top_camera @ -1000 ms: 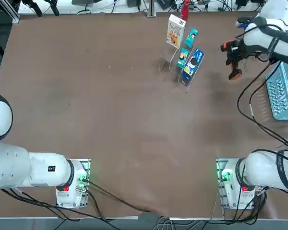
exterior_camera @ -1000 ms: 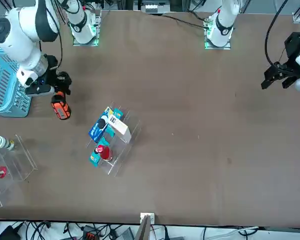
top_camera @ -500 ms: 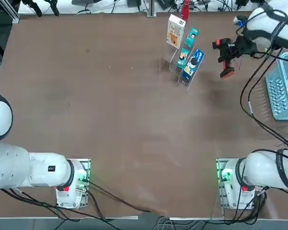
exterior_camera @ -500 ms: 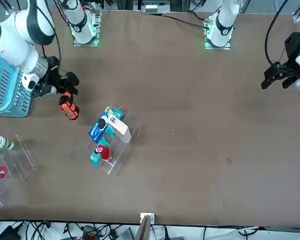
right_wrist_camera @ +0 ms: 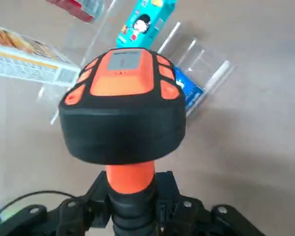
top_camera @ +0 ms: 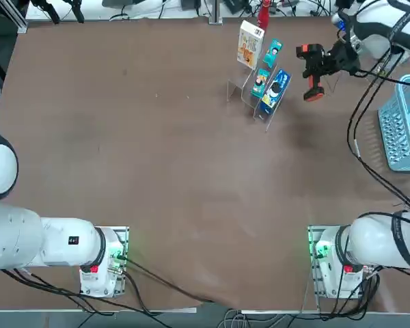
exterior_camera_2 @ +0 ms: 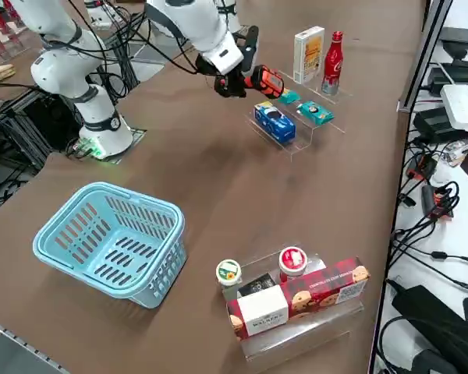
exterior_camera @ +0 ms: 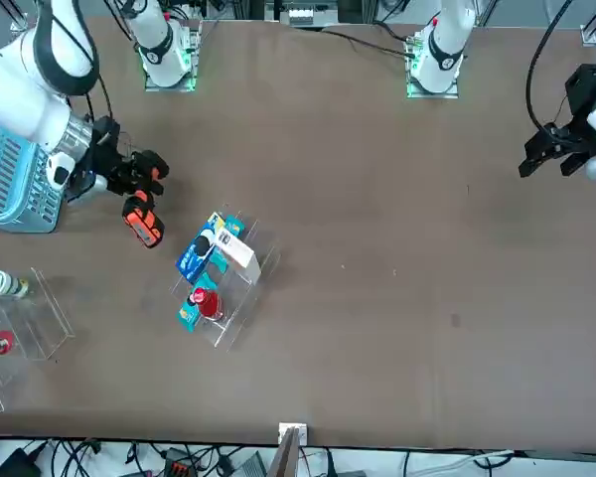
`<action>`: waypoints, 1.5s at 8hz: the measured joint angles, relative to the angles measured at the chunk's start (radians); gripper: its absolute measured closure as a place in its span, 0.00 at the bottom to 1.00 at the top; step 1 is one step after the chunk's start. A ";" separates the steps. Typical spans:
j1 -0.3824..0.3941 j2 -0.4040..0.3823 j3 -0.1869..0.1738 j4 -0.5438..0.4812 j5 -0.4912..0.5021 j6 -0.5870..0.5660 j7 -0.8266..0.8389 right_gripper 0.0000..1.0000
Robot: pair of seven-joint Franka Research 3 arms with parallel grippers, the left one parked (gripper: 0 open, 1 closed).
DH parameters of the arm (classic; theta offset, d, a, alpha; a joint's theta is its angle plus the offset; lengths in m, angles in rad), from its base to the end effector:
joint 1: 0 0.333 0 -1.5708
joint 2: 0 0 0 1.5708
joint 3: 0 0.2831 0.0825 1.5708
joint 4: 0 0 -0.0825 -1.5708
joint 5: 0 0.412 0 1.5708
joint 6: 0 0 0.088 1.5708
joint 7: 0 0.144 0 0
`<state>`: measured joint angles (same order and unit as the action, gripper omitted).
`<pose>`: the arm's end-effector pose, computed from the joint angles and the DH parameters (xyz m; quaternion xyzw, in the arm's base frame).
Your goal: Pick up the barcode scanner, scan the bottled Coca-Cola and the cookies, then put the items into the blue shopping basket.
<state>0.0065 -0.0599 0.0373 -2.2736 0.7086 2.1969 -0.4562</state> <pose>0.5372 0.0659 0.3065 -0.9599 -0.0328 -0.0495 0.2740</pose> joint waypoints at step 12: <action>-0.015 0.330 -0.017 0.101 0.641 -0.263 -0.352 0.56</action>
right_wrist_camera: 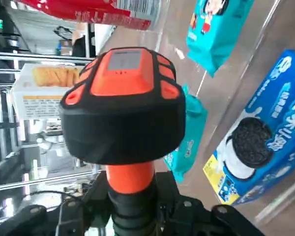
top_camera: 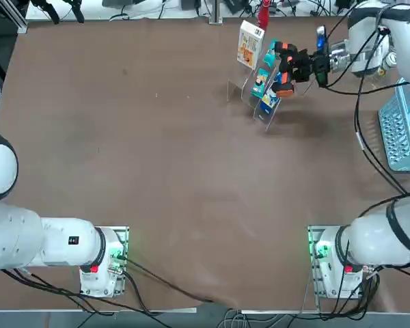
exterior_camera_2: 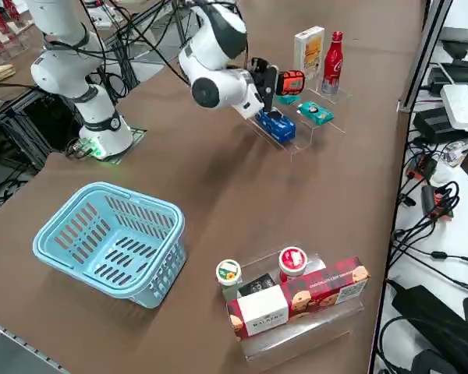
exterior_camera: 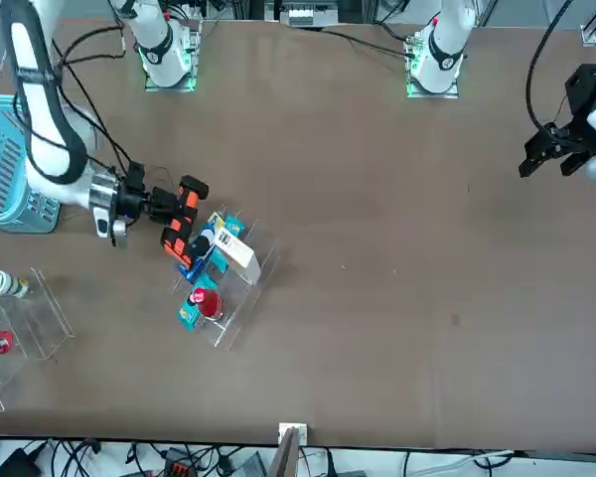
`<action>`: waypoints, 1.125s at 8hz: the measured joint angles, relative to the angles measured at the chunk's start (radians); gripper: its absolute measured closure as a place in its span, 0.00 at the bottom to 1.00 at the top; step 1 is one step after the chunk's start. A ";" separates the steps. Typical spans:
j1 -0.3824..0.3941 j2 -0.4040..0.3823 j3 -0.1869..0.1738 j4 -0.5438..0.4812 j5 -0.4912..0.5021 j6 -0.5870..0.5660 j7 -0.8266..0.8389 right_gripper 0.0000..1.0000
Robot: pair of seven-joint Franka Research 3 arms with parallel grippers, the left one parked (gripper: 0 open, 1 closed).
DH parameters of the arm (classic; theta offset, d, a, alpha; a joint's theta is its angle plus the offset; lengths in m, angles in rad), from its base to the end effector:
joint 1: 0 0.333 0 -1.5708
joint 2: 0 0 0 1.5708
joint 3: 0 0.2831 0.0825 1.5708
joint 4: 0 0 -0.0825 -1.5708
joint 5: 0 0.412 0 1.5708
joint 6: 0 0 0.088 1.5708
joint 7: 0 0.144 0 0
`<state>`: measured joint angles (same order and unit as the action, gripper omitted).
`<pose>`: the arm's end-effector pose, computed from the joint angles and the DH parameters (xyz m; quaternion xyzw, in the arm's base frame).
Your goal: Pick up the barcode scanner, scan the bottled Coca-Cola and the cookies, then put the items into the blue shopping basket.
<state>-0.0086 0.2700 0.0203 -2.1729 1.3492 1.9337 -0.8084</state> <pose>0.5505 0.1076 0.2053 -0.8358 0.0307 -0.0164 0.5479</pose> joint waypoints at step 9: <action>-0.032 0.075 -0.007 0.008 0.199 -0.065 -0.082 0.56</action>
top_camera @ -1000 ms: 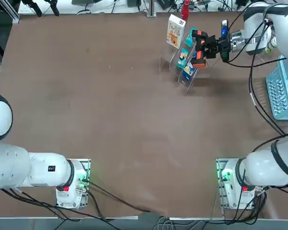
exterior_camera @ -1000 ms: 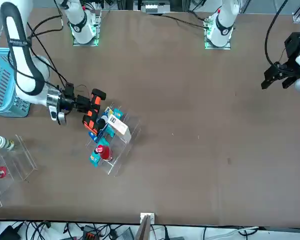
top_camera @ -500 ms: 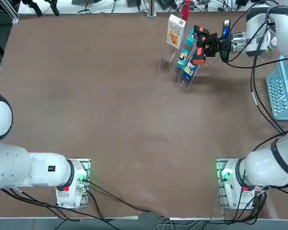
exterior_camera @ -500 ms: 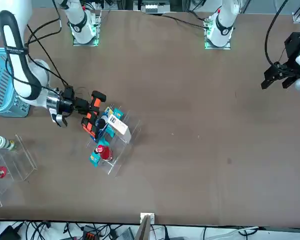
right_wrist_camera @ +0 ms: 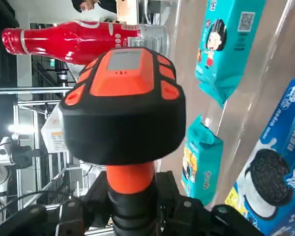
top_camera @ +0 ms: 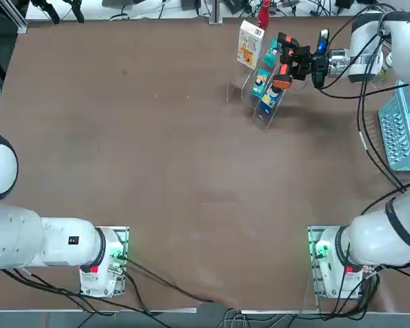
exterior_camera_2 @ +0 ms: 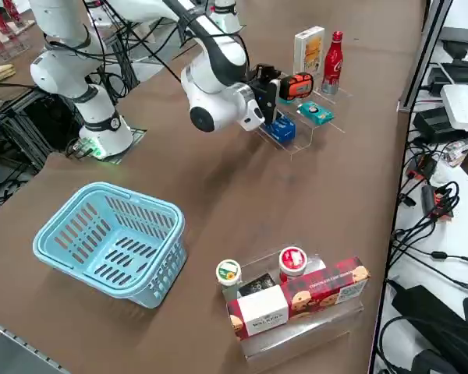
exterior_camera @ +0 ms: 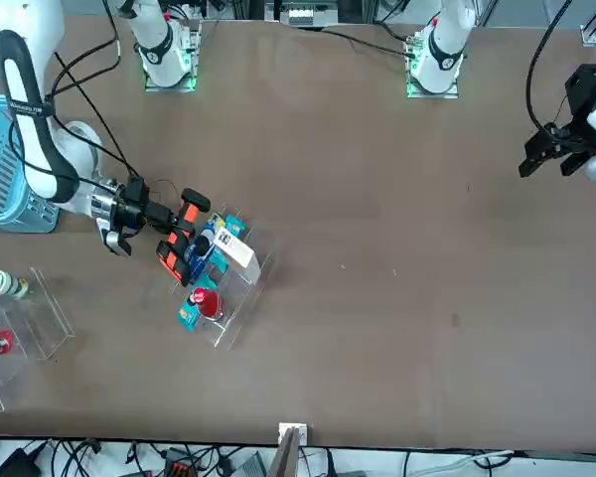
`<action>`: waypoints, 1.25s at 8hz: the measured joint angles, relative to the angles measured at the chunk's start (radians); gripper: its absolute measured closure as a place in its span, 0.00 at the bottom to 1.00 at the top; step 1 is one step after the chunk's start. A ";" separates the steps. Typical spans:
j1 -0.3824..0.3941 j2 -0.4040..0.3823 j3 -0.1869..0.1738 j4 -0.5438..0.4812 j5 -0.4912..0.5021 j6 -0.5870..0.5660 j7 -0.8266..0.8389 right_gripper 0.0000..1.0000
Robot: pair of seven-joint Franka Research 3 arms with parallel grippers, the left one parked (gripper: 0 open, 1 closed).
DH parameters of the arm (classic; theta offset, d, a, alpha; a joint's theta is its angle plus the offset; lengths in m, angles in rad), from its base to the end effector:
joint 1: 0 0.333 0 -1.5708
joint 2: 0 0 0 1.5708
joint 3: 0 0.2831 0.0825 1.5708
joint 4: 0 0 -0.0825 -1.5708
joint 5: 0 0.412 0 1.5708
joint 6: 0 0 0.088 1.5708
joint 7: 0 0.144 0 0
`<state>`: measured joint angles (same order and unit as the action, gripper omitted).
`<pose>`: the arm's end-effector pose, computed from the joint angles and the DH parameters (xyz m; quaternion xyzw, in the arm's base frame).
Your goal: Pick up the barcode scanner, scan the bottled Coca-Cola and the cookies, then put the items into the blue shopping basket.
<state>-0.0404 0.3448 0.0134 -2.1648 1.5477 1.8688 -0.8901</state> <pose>0.5588 0.0970 0.1849 -0.7846 0.0845 -0.0502 0.6121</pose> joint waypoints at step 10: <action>0.004 0.037 0.013 -0.014 0.044 -0.019 -0.047 0.56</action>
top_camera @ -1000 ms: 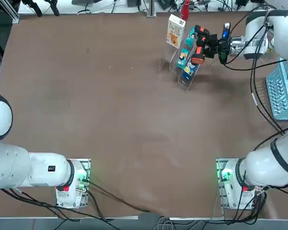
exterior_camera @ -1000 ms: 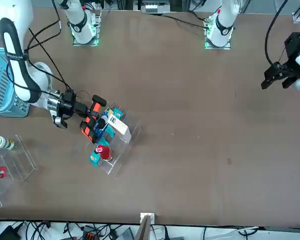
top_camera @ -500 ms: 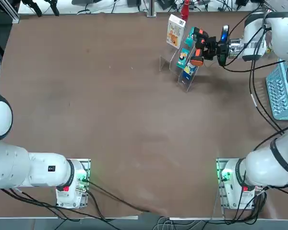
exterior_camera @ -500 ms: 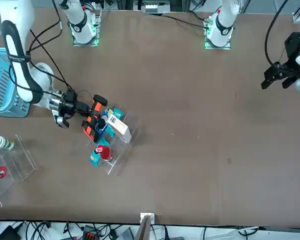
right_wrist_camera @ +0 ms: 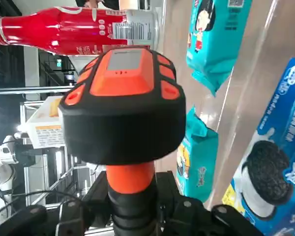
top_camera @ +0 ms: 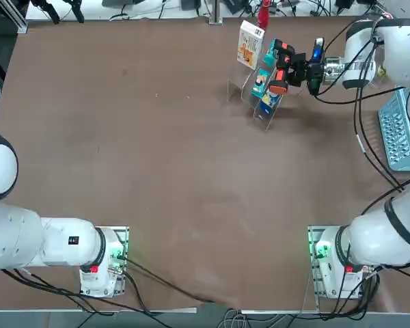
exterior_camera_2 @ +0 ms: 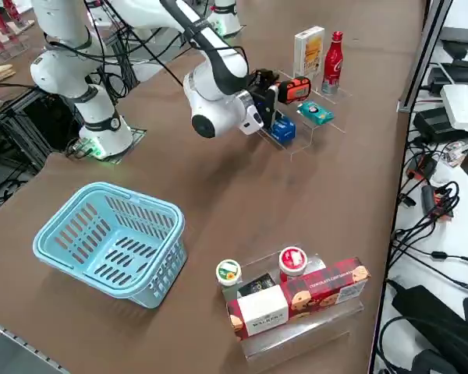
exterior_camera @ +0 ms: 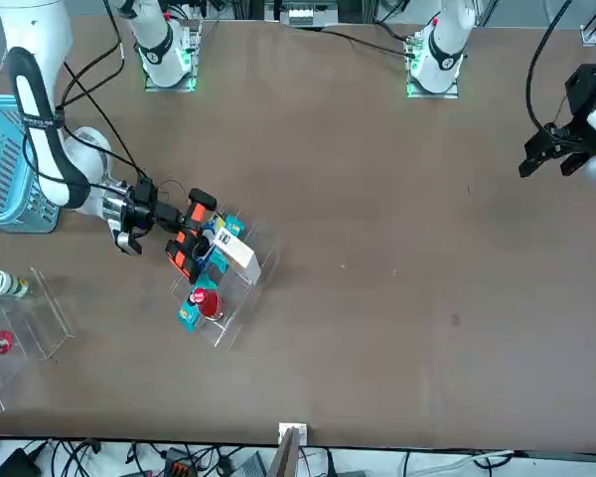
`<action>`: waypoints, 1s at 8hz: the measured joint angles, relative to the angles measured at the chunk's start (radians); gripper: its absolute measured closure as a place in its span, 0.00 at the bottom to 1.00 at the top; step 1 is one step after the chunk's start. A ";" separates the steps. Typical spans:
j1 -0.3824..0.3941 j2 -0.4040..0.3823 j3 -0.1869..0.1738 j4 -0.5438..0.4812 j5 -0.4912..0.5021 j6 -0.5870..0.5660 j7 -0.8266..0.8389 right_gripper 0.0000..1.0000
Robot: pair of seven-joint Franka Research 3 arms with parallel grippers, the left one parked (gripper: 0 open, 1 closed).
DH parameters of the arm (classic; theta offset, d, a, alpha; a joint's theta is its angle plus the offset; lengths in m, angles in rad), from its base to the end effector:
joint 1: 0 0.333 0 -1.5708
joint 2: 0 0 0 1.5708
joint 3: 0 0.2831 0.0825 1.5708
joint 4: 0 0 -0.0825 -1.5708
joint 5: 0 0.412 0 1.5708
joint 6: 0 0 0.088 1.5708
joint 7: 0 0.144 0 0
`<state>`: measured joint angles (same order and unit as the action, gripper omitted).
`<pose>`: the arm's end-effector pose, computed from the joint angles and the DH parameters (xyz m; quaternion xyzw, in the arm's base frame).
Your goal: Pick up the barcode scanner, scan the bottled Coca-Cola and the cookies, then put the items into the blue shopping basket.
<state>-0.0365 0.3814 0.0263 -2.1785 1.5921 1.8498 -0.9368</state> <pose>0.5489 0.1092 0.1648 -0.7728 0.0865 -0.0464 0.6270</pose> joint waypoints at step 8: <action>0.000 0.006 0.000 0.000 0.016 -0.109 -0.052 0.56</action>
<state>-0.0366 0.3875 0.0265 -2.1782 1.6082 1.7408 -0.9886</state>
